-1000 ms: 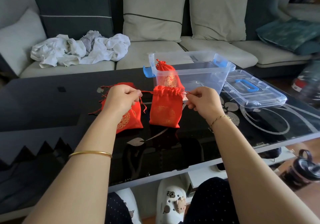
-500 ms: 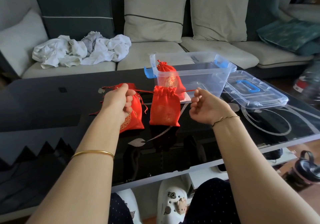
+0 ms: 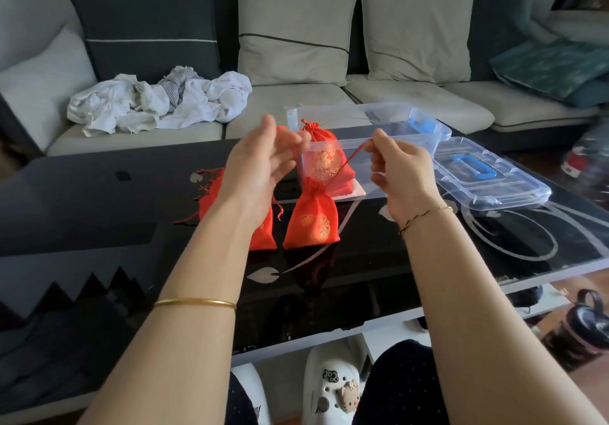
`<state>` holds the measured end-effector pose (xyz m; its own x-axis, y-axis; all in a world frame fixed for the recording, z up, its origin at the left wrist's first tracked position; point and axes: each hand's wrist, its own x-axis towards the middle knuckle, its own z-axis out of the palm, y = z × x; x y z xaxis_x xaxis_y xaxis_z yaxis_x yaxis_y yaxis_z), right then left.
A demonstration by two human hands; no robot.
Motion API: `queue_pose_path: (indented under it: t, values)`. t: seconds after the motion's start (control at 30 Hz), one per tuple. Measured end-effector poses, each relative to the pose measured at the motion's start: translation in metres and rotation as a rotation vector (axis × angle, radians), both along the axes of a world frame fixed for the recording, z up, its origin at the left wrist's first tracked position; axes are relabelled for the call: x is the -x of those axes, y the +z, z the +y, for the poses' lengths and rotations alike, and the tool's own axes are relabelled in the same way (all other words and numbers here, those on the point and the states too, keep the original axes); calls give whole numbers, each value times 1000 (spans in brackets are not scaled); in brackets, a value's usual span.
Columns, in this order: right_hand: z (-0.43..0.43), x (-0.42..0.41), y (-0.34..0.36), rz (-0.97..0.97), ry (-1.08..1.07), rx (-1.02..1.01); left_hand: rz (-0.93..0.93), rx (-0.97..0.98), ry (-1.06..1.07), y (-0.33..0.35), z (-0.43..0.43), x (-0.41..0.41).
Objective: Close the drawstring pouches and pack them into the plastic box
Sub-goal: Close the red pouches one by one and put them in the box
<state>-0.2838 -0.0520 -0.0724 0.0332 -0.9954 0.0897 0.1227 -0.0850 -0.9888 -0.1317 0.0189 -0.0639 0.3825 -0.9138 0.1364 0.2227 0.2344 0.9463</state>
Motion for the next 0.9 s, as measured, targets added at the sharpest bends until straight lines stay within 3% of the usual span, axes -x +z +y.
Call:
queue_pose_path:
  t: [0.13, 0.2, 0.33, 0.5, 0.63, 0.9]
  values:
    - [14, -10, 13, 272, 35, 288, -303, -84, -120, 0, 2, 7]
    - [18, -13, 15, 324, 68, 367, -450, -136, -137, -2, 1, 8]
    - [23, -20, 16, 357, 146, 468, -571, -139, -97, 0, 2, 13]
    - [13, -20, 6, 168, 189, 214, -544, -105, -55, -2, 0, 11]
    - [17, -19, -4, 307, 380, 60, -500, -86, -75, -4, -1, 10]
    - [17, -19, -3, 123, 459, 25, -469, -91, -99, -5, -2, 9]
